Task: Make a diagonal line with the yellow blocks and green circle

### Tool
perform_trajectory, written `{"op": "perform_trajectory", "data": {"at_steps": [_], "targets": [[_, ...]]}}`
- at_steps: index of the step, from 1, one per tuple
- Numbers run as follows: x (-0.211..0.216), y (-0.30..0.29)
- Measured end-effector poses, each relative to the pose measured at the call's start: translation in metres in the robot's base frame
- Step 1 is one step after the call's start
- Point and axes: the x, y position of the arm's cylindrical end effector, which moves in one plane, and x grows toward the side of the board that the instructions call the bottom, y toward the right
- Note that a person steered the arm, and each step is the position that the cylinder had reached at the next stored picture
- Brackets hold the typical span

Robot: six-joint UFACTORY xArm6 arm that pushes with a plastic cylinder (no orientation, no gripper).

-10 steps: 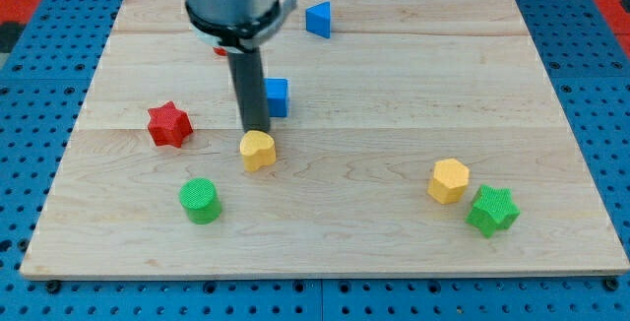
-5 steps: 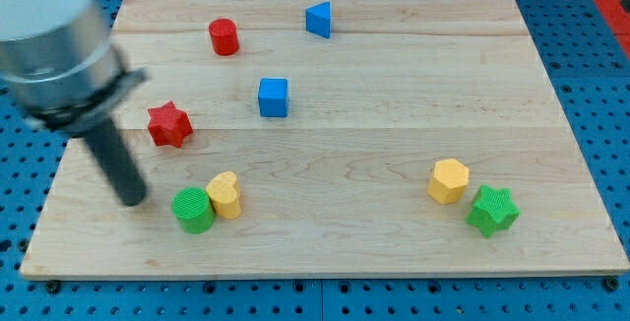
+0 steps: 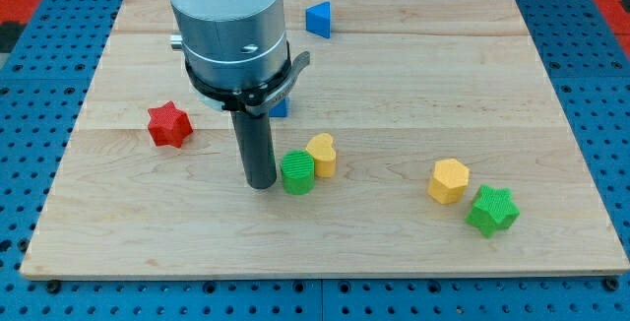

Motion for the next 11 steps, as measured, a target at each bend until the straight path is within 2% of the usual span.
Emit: {"op": "perform_trajectory", "data": {"at_steps": [2, 3, 5, 8, 9, 10, 11], "targets": [[0.003, 0.072], [0.004, 0.052], [-0.019, 0.113], [-0.029, 0.1], [-0.009, 0.047], [-0.016, 0.044], [-0.061, 0.038]]}}
